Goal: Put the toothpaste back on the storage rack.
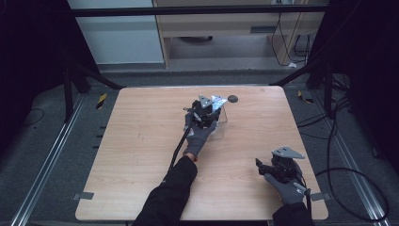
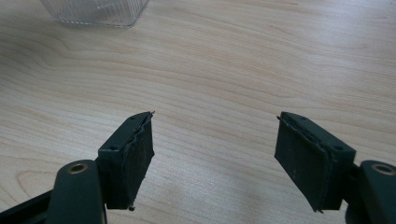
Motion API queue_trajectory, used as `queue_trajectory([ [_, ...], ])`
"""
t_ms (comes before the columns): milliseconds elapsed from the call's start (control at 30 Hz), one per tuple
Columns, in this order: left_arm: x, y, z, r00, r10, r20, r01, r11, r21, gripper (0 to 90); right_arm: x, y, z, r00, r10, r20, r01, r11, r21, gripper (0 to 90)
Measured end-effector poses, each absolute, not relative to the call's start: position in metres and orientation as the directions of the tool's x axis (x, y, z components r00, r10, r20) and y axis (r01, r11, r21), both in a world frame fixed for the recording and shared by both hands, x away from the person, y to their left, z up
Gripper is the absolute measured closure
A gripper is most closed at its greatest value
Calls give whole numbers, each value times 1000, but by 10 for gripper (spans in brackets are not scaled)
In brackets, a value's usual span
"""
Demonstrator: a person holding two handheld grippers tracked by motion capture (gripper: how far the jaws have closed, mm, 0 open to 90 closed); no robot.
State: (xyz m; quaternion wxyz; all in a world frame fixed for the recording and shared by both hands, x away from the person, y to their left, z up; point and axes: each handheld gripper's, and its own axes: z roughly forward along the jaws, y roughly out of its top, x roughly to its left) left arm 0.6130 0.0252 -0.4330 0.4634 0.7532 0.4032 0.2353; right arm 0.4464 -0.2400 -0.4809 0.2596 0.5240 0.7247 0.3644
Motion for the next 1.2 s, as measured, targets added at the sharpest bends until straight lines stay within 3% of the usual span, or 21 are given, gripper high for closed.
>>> queue_trajectory([
  [400,598,38,-415,592,803,-66,381,-207,901,541,446,-239,-481,-317,948,3,570,189,800,273],
  [633,567,58,-393,638,770,-19,337,-256,906,449,447,-240,-481,-311,950,-5,570,191,799,267],
  [867,539,95,-390,661,749,-48,371,-270,888,386,446,-243,-482,-299,954,-10,571,187,799,260],
  [1200,504,155,-412,611,791,-20,436,-315,843,353,445,-246,-483,-290,957,-4,574,178,799,248],
])
